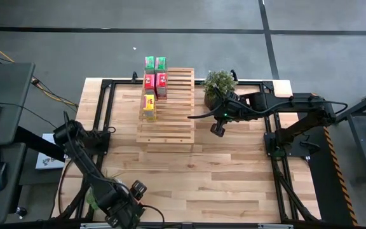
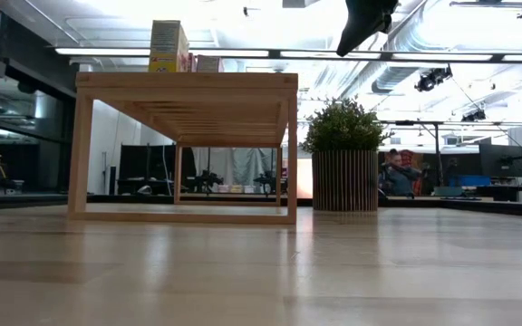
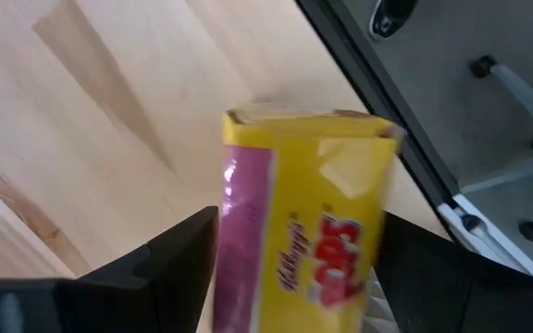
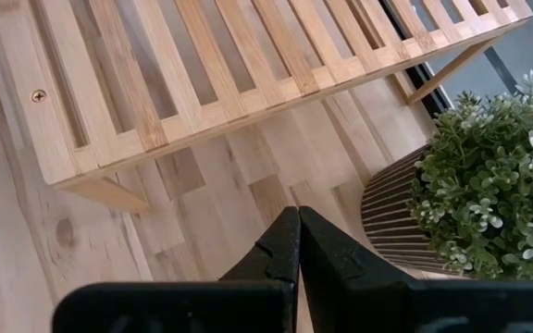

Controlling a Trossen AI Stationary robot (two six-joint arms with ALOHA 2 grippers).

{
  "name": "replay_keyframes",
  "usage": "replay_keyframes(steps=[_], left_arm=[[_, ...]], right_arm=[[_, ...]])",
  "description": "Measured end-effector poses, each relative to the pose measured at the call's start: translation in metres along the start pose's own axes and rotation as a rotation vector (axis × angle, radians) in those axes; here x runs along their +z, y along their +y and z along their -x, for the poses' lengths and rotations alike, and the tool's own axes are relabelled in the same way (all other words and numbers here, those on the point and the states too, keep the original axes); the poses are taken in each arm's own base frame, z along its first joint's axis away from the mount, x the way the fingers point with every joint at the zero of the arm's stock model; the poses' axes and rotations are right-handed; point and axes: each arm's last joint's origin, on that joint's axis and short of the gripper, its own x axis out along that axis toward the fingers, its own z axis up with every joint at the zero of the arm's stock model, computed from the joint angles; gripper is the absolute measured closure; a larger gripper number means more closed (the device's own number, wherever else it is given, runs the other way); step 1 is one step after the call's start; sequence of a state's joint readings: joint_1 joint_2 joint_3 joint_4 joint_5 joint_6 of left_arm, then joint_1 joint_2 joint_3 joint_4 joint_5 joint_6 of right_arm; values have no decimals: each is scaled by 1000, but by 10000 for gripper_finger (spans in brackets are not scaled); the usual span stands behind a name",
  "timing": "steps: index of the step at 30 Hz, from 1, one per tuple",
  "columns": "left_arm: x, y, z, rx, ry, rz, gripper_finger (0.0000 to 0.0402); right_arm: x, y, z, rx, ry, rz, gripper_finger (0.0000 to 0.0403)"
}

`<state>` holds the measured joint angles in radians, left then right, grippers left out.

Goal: Stack cereal on shelf
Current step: Put the yellow cereal box on the shelf aligned with the other yellow cereal box

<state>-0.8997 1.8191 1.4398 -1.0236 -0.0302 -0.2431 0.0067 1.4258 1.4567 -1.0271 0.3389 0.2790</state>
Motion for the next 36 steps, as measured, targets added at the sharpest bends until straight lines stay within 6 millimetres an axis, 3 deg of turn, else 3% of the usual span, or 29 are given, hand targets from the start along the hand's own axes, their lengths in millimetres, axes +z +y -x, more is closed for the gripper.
replay_keyframes(steps=[9,17,21,25,28,32,36], left_arm=[[-2,4,-14,-3,-20,19,154],[-1,5,-16,-56,-18,20,221],[-2,15,-3,-108,-48,46,259],[-5,33,24,-147,-122,104,281],[-12,50,56,-186,-211,165,282],[-19,82,121,-184,-427,268,279],[-31,124,196,30,-643,372,280]], right_arm=[[0,0,0,0,0,0,403],[0,0,0,1,0,11,403],[0,0,0,1,-1,11,403],[0,0,0,2,-3,10,403],[0,0,0,2,-3,10,403],[0,0,0,2,-4,9,403],[1,0,0,1,-7,3,403]])
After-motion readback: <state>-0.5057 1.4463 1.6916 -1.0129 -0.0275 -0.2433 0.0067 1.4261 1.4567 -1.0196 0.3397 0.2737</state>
